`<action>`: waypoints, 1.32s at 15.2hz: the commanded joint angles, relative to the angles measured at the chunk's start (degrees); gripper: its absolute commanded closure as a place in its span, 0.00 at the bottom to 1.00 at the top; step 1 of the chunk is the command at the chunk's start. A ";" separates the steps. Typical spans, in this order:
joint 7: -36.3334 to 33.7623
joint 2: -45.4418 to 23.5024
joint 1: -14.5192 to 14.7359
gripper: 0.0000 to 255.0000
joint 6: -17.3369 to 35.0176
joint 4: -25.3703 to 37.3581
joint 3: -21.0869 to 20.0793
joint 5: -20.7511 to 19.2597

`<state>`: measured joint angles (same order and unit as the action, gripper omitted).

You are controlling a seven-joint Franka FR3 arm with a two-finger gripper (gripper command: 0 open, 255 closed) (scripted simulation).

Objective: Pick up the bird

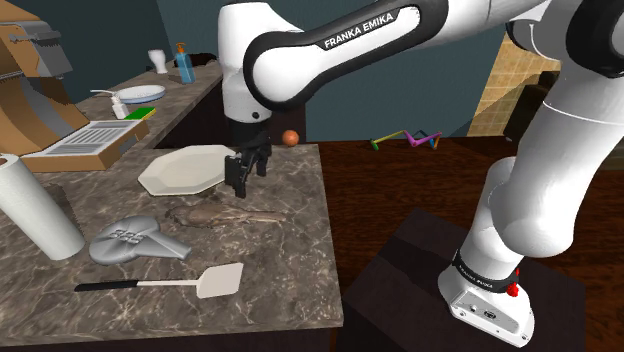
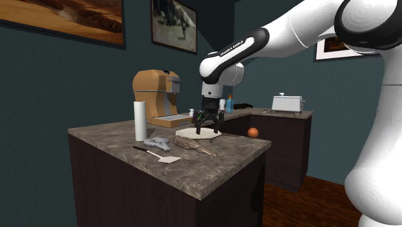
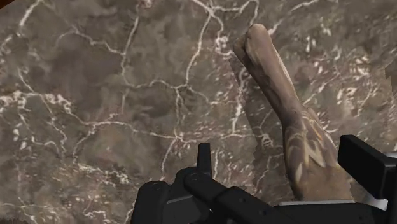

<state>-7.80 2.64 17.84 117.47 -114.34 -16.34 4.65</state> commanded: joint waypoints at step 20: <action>-0.15 -9.44 2.65 1.00 7.43 2.27 -2.44 -1.56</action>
<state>-7.95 -6.79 20.50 124.89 -112.07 -18.79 3.09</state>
